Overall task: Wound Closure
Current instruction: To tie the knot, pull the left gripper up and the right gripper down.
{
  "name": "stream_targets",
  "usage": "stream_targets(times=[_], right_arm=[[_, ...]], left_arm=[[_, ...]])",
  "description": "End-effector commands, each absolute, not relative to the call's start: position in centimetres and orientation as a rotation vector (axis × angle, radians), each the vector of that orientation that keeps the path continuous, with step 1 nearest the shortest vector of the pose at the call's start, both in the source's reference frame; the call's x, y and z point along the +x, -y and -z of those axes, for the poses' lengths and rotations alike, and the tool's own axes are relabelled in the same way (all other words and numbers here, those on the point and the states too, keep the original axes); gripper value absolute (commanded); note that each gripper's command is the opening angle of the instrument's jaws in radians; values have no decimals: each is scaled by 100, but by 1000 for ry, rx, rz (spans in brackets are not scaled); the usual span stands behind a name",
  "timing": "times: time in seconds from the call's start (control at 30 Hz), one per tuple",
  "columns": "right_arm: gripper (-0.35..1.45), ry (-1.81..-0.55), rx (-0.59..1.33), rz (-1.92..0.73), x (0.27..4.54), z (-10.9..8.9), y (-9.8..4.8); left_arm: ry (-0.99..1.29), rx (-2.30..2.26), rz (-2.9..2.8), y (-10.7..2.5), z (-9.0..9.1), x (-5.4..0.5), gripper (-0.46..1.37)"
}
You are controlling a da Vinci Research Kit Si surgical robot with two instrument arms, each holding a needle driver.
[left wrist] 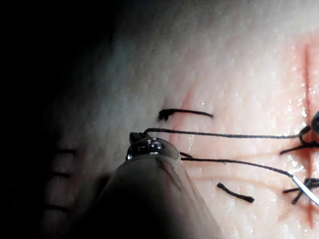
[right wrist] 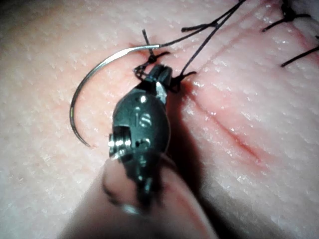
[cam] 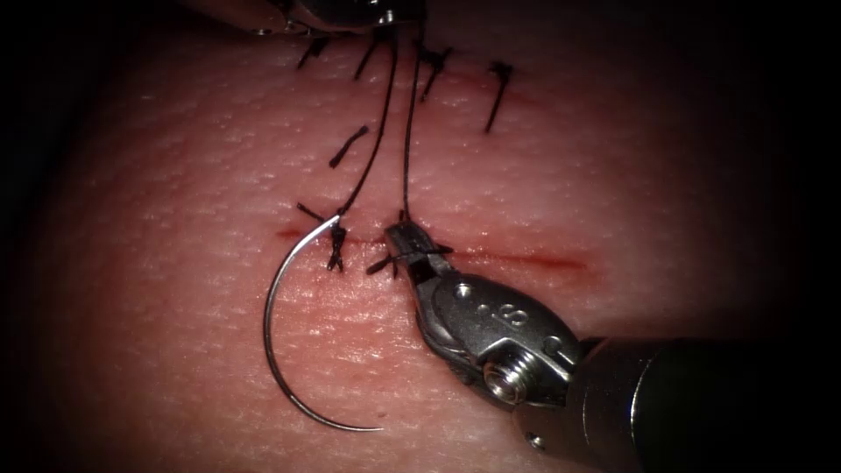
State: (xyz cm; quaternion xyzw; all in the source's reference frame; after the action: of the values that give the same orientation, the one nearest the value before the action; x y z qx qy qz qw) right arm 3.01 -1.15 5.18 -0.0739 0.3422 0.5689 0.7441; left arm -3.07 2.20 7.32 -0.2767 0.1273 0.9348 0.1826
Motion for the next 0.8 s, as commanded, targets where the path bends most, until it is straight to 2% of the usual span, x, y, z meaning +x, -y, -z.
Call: stream_targets(times=[0.03,0.57,0.8], right_arm=[[-35,-750,-155,-1248,300,-517,119],[-35,-754,-120,-1234,301,-504,152],[-35,-760,-105,-1250,303,-499,161]], left_arm=[[-356,-778,-2638,-222,-732,-306,-35],[-454,-797,-2618,-270,-735,-296,-35],[-488,-758,-2628,-288,-741,-310,-35]])
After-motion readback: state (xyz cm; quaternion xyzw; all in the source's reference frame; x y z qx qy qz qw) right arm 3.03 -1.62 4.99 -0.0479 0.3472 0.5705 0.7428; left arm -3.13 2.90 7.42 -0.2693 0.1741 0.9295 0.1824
